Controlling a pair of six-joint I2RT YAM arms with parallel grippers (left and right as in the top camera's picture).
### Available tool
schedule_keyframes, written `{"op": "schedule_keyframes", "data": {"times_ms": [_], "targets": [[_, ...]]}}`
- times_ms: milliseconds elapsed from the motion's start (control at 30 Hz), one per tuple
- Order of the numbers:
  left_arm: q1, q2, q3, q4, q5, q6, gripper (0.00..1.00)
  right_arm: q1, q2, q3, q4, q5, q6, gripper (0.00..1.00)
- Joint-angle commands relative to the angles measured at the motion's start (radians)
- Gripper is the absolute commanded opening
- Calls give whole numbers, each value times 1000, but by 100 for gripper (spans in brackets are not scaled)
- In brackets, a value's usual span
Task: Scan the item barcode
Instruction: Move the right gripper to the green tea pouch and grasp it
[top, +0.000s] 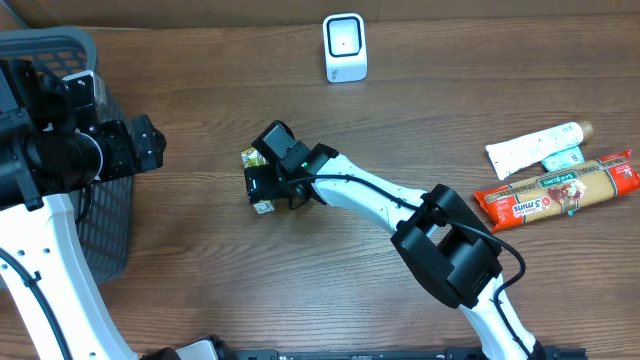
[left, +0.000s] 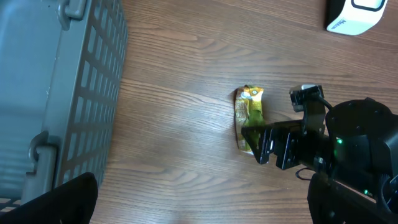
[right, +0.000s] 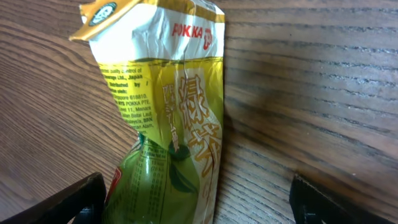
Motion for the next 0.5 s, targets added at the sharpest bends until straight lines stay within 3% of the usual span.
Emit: {"op": "schedule_keyframes", "data": {"times_ms": [0, 133, 300, 367, 467], "targets": [[4, 3, 6, -3, 8, 19, 99, 0, 29, -2, -3, 16, 0, 93], [4, 3, 6, -2, 8, 19, 99, 0, 29, -2, -14, 16, 0, 90], [4, 3, 6, -2, 8, 19, 100, 1, 29, -2, -32, 17, -1, 70], [4, 3, 6, -3, 8, 19, 100, 1, 29, -2, -34, 16, -24, 57], [3, 3, 6, -2, 8, 19, 100, -5, 21, -2, -50, 16, -31, 49]]}}
